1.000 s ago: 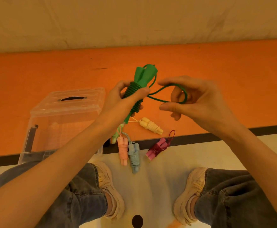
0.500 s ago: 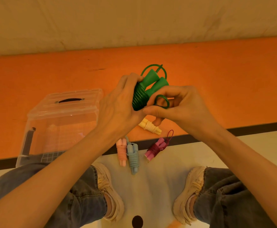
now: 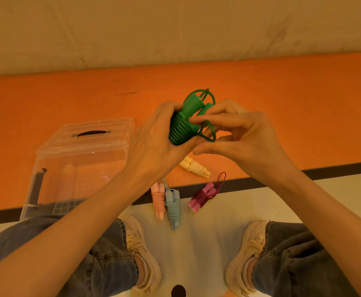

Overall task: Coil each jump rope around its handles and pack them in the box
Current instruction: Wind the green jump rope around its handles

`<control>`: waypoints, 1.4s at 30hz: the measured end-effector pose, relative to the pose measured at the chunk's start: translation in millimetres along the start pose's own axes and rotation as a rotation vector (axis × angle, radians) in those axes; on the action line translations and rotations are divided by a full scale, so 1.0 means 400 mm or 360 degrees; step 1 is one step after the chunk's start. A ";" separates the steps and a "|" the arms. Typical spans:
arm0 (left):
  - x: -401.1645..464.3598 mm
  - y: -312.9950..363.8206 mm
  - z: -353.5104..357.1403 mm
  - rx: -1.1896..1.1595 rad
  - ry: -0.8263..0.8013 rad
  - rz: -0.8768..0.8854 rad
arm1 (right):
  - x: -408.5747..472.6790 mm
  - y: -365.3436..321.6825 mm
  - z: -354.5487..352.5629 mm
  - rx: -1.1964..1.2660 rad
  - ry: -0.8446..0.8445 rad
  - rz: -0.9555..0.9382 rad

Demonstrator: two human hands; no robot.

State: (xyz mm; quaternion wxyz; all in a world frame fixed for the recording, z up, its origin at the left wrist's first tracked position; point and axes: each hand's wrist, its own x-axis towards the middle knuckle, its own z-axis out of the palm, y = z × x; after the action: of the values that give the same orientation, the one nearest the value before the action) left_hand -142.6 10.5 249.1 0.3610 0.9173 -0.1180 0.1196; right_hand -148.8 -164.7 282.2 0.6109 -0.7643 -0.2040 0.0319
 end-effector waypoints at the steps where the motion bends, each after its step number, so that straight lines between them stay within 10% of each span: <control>1: 0.000 0.001 0.001 -0.0034 -0.0001 -0.0011 | 0.001 0.000 -0.001 0.0029 -0.0008 -0.0014; 24: -0.005 0.032 -0.008 -0.0907 0.0030 -0.0147 | 0.031 0.004 -0.046 0.0911 0.0538 0.0371; 42: -0.022 0.035 0.002 -0.0482 -0.0133 0.0324 | 0.027 -0.019 -0.056 0.0035 0.0354 0.0406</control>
State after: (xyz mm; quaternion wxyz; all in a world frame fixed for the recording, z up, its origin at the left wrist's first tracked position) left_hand -155.2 1.2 254.7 0.4758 0.8400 -0.2416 0.0982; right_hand -134.2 -180.3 297.2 0.6291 -0.7760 -0.0360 0.0267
